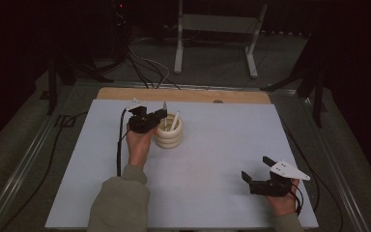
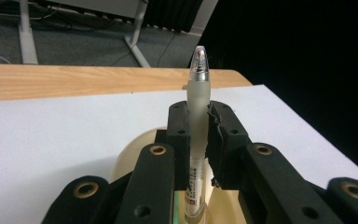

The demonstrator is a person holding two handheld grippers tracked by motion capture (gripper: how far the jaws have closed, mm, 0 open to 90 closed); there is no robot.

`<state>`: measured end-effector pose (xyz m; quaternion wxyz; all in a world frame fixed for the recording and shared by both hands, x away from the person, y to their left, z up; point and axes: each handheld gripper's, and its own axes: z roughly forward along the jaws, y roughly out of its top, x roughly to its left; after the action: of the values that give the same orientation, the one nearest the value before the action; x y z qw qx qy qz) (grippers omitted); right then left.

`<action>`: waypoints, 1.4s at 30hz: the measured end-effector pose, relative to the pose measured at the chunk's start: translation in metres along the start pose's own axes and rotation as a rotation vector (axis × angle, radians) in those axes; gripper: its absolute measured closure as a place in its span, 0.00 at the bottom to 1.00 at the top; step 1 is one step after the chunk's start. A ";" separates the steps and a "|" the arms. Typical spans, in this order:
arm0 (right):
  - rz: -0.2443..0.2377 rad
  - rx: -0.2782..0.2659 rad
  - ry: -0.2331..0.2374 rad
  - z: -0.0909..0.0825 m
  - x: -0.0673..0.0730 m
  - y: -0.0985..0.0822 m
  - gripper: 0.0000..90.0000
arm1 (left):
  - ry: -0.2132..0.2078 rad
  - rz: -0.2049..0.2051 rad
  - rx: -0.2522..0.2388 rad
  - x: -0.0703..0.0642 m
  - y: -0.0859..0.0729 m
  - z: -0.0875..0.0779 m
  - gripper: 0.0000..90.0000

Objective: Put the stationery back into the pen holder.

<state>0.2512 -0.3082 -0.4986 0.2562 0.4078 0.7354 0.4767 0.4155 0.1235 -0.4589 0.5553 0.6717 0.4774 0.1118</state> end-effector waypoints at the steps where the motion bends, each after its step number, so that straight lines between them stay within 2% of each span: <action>1: 0.000 0.000 0.000 0.000 0.000 0.000 0.00 | 0.001 0.002 0.009 0.001 -0.004 0.001 0.89; 10: -0.001 0.002 0.002 0.000 0.000 0.000 0.00 | -0.005 -0.028 0.014 0.004 -0.007 0.000 0.89; 20: -0.004 0.004 0.003 0.001 0.001 0.000 0.00 | 0.009 -0.022 0.014 0.006 -0.007 -0.004 0.88; 26: -0.004 0.005 0.003 0.001 0.001 0.000 0.00 | 0.037 -0.013 0.011 0.006 -0.009 -0.004 0.87; 30: -0.004 0.005 0.003 0.001 0.001 0.000 0.00 | 0.018 -0.035 0.024 0.008 -0.010 -0.003 0.86; 36: -0.003 0.005 0.001 0.000 0.001 0.000 0.00 | -0.022 -0.051 0.011 0.007 -0.010 -0.003 0.66; 42: -0.003 0.004 0.001 0.000 0.001 0.000 0.00 | -0.021 -0.061 -0.003 0.007 -0.009 -0.005 0.40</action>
<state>0.2508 -0.3074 -0.4988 0.2556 0.4070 0.7371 0.4751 0.4109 0.1312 -0.4672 0.5643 0.6570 0.4919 0.0885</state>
